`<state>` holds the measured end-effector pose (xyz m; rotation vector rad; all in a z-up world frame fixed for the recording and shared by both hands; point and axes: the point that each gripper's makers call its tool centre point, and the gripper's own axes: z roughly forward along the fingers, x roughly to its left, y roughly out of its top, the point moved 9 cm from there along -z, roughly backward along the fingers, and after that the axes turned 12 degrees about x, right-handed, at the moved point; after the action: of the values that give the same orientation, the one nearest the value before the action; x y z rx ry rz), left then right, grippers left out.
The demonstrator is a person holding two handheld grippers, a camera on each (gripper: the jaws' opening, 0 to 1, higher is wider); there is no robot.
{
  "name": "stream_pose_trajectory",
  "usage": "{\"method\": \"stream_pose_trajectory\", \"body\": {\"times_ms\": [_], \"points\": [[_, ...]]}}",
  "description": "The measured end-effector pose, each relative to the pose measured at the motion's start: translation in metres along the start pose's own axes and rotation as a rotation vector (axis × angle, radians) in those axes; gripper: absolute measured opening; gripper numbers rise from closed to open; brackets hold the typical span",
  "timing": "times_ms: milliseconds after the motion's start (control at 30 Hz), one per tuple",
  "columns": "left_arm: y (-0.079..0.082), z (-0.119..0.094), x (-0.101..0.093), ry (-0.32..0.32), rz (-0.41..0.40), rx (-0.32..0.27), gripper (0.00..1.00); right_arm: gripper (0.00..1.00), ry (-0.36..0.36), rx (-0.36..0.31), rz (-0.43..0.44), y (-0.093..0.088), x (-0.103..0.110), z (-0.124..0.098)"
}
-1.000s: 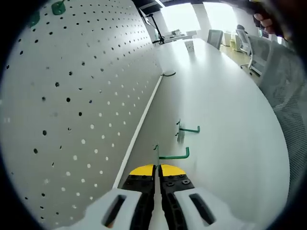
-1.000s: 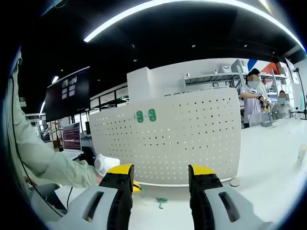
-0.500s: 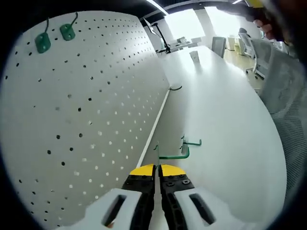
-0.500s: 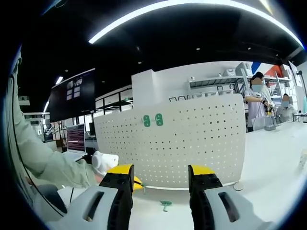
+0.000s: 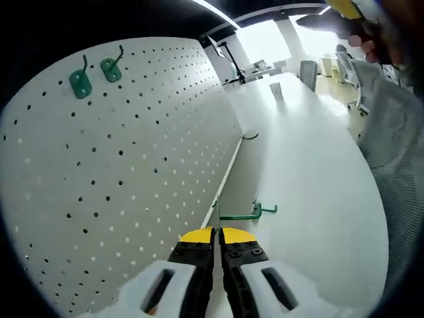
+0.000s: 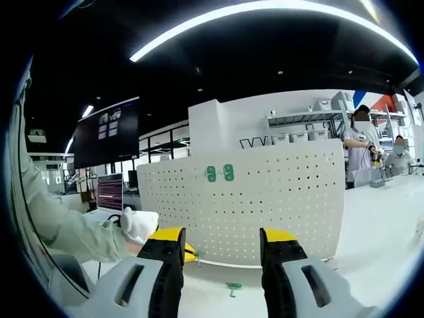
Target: Insert the hook assembly into the mounting plate slot until the hook locks in place.
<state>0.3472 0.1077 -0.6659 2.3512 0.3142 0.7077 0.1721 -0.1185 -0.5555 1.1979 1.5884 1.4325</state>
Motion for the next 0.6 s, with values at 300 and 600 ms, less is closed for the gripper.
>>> {"method": "stream_pose_trajectory", "body": {"times_ms": [300,600], "points": [[0.01,-0.014,-0.005,0.025,-0.027,-0.049,0.03,0.43,-0.007,-0.012,-0.016,0.003,0.0,-0.007],[0.02,-0.031,-0.013,0.078,-0.149,-0.154,0.03,0.43,-0.012,-0.024,-0.004,0.007,-0.002,-0.011]]}}
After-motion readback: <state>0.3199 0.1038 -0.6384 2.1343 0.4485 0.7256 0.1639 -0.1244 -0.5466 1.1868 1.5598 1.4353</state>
